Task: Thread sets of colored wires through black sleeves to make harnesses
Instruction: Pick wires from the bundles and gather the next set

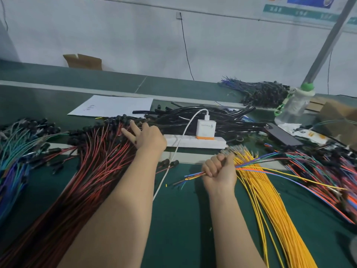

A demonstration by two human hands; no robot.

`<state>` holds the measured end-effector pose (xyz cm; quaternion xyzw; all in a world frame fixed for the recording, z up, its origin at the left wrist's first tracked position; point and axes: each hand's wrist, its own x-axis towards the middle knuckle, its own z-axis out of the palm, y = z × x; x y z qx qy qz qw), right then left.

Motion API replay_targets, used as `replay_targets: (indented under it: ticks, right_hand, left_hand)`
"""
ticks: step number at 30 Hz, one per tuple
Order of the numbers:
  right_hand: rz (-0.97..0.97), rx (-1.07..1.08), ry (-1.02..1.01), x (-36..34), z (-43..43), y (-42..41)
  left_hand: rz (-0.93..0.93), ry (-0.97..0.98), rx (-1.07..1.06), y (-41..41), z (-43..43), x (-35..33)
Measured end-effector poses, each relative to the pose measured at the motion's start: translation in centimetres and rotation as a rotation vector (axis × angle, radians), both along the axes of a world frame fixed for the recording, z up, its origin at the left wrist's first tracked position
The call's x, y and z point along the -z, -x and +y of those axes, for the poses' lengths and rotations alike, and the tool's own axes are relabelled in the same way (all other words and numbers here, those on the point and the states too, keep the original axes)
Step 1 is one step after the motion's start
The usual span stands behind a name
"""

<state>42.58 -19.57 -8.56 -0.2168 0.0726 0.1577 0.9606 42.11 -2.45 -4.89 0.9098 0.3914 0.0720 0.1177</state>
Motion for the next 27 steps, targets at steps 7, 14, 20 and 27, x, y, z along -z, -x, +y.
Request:
replay_targets:
  ticks: [7, 14, 20, 27]
  right_hand:
    - [0.044, -0.007, -0.014, 0.2, 0.1, -0.1]
    - [0.048, -0.009, -0.032, -0.2, -0.1, 0.4]
    - [0.017, -0.099, -0.022, -2.1, -1.1, 2.0]
    - [-0.151, -0.283, 0.102, -4.7, -5.4, 5.0]
  left_hand:
    - [-0.133, -0.046, 0.030, 0.3, -0.2, -0.6]
    - [-0.942, 0.021, 0.038, 5.3, 0.1, -5.5]
    - [-1.629, 0.379, 0.091, 11.6, -1.7, -10.8]
    - [-1.733, 1.076, 0.065, 16.3, -5.1, -11.7]
